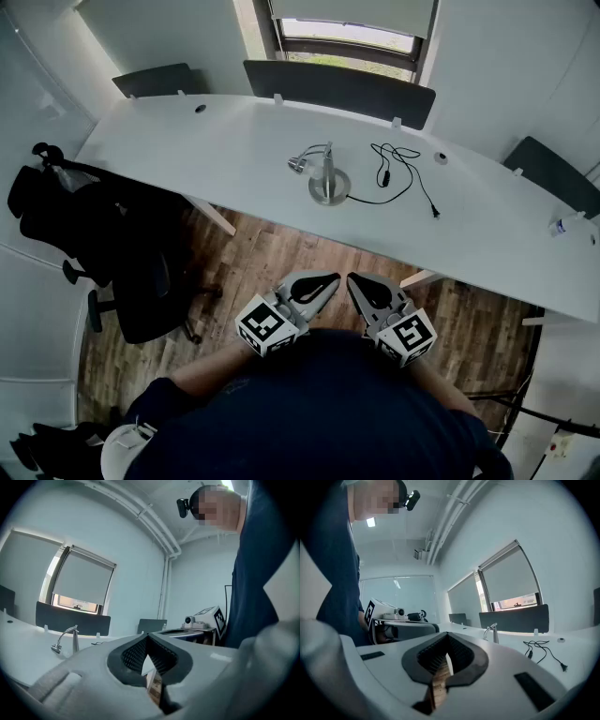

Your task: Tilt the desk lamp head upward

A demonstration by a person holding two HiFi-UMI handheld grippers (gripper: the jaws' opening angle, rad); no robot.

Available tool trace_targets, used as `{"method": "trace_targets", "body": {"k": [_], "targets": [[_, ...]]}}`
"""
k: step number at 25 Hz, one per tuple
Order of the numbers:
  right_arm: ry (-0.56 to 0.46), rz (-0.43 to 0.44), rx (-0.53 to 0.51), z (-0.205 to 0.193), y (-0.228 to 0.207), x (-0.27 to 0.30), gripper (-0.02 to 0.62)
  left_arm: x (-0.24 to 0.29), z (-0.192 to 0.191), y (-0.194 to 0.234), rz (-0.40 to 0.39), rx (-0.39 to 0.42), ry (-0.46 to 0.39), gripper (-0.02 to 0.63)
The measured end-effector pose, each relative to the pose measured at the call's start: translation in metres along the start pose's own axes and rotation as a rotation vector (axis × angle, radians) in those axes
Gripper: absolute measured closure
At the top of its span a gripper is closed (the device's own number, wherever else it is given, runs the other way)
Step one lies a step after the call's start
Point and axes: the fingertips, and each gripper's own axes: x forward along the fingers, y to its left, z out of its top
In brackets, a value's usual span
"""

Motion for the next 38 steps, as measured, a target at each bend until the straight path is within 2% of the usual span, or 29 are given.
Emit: {"method": "trace_targets", "body": {"k": [11, 18, 22, 27, 38], "targets": [[-0.005, 0.014, -0.010, -0.001, -0.007, -0.002, 0.584, 0.009, -0.001, 0.000, 0.004, -0.006, 0.004, 0.600], [-0.009, 0.027, -0.019, -0.004, -0.013, 0.007, 0.584, 0.004, -0.004, 0.016, 0.049, -0.017, -0.013, 0.600], [0.002, 0.011, -0.019, -0.001, -0.021, 0.022, 0.583, 0.006, -0.001, 0.038, 0.068, -0.026, -0.029, 0.600], [-0.002, -0.007, -0.056, 0.003, -0.040, 0.050, 0.583, 0.013, 0.003, 0.077, 0.054, -0.022, -0.035, 0.600], [0.037, -0.103, -0.007, 0.009, -0.095, 0.142, 0.583, 0.032, 0.011, 0.190, 0.032, 0.021, 0.003, 0.600]]}}
